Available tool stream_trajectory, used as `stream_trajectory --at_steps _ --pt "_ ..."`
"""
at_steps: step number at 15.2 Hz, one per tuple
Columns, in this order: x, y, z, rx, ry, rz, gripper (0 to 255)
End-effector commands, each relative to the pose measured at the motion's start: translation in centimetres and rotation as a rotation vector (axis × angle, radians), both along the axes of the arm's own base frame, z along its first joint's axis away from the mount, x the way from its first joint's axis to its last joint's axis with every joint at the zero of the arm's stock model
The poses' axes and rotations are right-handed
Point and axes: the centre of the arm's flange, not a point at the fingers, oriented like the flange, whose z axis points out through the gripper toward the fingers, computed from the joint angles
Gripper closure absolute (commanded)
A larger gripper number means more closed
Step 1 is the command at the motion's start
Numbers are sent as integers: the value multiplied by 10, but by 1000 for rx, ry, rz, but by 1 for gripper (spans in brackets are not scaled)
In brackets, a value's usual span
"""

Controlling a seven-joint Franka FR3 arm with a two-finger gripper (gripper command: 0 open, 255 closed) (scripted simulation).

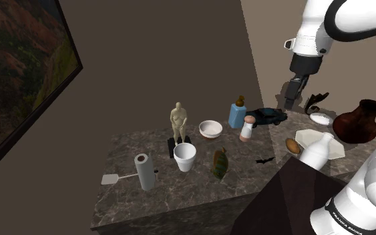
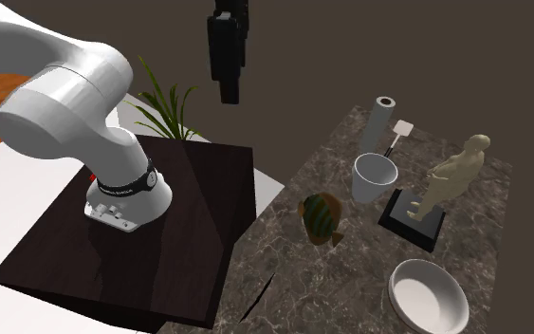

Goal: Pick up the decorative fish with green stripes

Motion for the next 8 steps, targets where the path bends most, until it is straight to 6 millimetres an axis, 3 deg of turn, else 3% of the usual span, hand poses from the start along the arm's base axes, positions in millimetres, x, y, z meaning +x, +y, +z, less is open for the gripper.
stream_trajectory --at_steps 1,8 --pt "0 0 0 0 0 0 0" --pt "55 -8 -84 68 79 98 0"
